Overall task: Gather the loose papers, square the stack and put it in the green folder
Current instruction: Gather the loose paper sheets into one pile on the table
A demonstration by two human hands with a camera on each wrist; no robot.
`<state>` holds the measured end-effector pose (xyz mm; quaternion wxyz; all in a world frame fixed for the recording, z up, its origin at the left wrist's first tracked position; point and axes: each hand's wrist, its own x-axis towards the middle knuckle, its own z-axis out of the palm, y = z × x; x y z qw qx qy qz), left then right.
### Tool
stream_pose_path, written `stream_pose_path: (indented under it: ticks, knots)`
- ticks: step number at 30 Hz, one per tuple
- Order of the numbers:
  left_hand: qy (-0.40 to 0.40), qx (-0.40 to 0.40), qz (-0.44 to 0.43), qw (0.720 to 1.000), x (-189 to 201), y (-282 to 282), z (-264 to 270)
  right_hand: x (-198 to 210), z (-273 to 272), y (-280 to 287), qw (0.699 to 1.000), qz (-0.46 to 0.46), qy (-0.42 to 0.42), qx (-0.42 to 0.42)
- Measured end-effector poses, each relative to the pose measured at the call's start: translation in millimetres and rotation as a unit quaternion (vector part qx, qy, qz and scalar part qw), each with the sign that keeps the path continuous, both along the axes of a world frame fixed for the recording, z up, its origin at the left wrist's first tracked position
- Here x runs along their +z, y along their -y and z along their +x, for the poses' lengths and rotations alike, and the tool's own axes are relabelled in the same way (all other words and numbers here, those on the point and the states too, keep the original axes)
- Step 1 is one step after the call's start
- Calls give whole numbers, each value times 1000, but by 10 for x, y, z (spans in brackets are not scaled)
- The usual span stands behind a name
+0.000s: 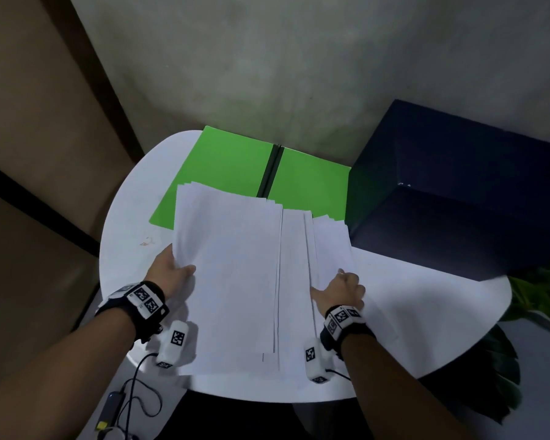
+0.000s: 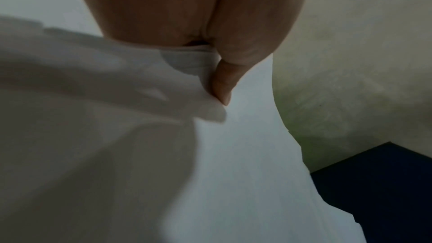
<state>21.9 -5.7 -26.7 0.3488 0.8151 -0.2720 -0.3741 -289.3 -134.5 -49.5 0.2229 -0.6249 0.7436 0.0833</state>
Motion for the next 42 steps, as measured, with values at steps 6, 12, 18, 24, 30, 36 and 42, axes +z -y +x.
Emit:
stream_pose_path:
  ticks: [6, 12, 18, 24, 30, 36, 42]
  knots:
    - [30, 6, -3, 1000, 67, -118, 168, -17, 227, -61, 995, 29, 94, -3]
    - [-15, 18, -30, 999, 134, -59, 97, 53, -19, 60, 995, 7, 85, -52]
    - [-28, 3, -30, 999, 95, -25, 75, 35, -207, 63, 999, 17, -7, -47]
    - [-42, 12, -22, 999, 46, -61, 115, -15, -272, 130, 985, -5, 121, -120]
    - [-60, 14, -9, 998, 15, -87, 126, 401, -210, 33, 981, -57, 173, -72]
    - [-48, -10, 28, 998, -78, -41, 51, 1524, -179, 173, 958, -245, 148, 6]
    - [28, -36, 61, 997, 4, 113, -249, 2332, -216, 393, 851, -392, 346, -49]
